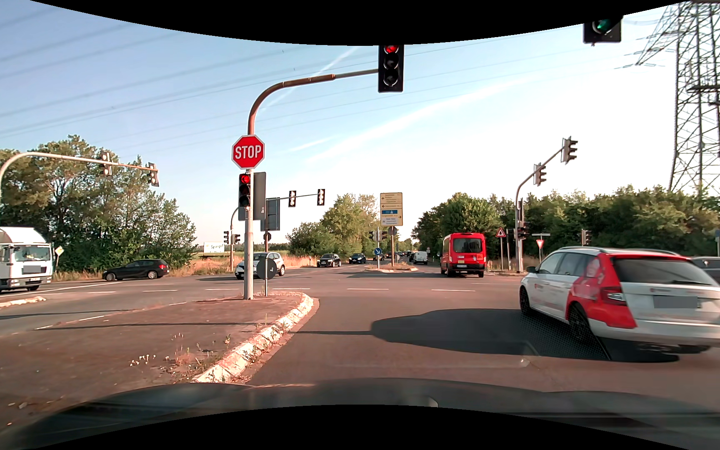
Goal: Follow the waypoints while adhering to traffic rules and regulations
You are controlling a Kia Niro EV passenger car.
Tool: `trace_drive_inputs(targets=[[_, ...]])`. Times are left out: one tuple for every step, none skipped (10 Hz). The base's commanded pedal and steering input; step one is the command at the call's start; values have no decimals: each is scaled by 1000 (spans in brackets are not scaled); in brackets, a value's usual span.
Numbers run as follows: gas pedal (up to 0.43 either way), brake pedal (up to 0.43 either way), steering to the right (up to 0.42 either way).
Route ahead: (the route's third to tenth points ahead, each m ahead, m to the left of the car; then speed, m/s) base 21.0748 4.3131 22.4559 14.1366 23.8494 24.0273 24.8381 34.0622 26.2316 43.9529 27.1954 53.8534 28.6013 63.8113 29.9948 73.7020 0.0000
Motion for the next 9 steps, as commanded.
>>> trace_drive_inputs(targets=[[0,287,-2],[0,287,-2],[0,287,-2],[0,287,-2],[0,287,-2],[0,287,-2],[0,287,-2],[0,287,-2],[0,287,-2]])
